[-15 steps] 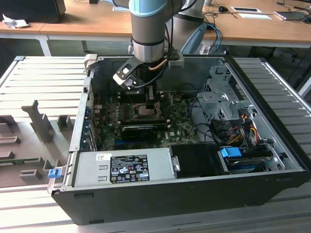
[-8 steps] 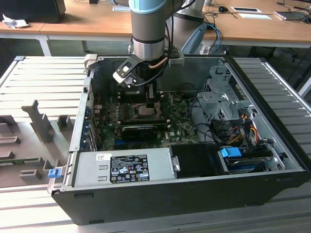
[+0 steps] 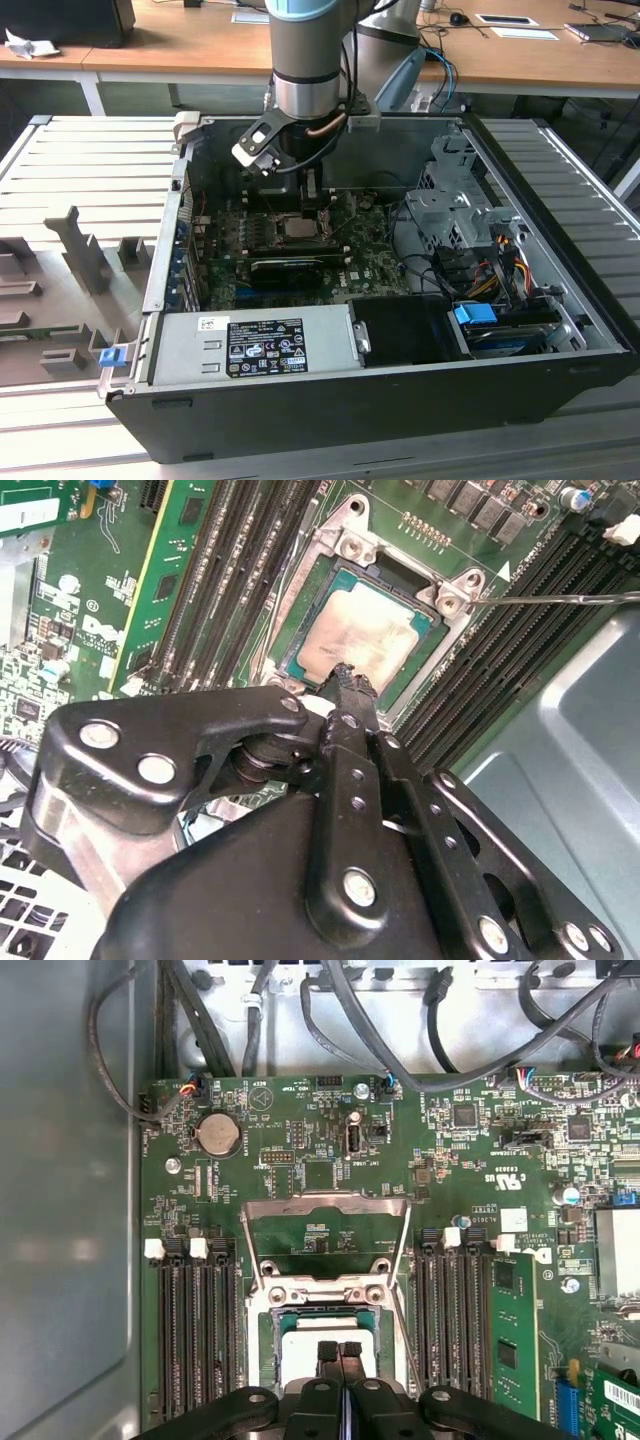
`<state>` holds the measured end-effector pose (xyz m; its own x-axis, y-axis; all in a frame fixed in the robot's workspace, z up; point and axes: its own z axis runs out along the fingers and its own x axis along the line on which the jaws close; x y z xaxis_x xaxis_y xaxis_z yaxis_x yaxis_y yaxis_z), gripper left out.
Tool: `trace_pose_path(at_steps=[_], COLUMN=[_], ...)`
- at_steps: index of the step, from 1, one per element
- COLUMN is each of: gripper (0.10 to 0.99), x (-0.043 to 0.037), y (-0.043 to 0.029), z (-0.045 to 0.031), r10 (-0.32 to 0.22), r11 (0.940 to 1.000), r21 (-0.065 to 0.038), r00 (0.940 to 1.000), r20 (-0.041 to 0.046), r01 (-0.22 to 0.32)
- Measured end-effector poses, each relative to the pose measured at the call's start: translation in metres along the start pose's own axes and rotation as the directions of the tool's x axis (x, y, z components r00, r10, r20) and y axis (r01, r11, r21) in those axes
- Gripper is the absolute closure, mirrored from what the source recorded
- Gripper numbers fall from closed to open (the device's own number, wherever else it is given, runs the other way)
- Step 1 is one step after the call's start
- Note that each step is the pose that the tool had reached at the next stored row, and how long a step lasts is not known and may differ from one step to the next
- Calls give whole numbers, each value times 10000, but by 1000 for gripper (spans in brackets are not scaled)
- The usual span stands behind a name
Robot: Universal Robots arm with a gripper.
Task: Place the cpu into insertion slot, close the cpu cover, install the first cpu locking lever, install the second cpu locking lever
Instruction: 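Close the cpu cover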
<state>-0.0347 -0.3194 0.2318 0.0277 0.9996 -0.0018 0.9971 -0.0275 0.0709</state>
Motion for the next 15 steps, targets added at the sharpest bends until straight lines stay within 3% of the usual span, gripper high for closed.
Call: trace_pose_path(at_steps=[6,15], gripper=[980,980], x=[1,1], y=[7,23], z=[-101,-135], r10=[0,1], r11=[10000,10000], r21=[0,0], r00=[10000,10000], r20=[0,-1], r01=[0,-1])
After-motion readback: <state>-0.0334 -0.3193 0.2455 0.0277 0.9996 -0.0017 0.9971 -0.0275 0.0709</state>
